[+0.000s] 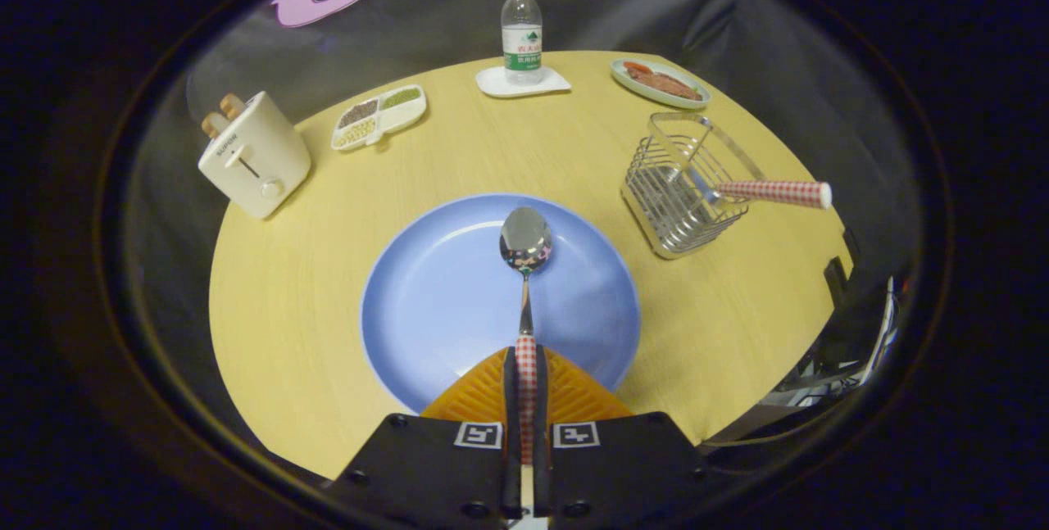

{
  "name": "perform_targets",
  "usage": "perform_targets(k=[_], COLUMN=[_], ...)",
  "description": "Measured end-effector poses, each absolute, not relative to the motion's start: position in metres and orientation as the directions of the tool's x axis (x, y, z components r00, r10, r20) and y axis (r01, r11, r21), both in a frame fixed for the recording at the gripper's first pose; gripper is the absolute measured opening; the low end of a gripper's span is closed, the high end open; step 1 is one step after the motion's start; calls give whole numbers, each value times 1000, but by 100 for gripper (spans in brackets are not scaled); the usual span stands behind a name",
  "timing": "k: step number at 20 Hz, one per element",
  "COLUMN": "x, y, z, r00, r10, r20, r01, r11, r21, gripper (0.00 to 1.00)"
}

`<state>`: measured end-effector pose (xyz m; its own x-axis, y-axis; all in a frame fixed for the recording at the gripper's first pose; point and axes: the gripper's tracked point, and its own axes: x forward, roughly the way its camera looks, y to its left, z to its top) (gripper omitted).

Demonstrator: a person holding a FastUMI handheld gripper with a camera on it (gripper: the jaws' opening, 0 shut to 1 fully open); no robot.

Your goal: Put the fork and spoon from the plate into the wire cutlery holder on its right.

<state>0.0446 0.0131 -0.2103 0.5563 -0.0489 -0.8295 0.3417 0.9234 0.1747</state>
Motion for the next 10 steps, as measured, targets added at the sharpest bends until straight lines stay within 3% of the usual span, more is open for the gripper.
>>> perform_targets(k=[10], x=[28], y=[-47], z=[-116], r00=[327], r10=[-107], r20=[-939], r01=[381], r11=[924], r21=[27], gripper=[9])
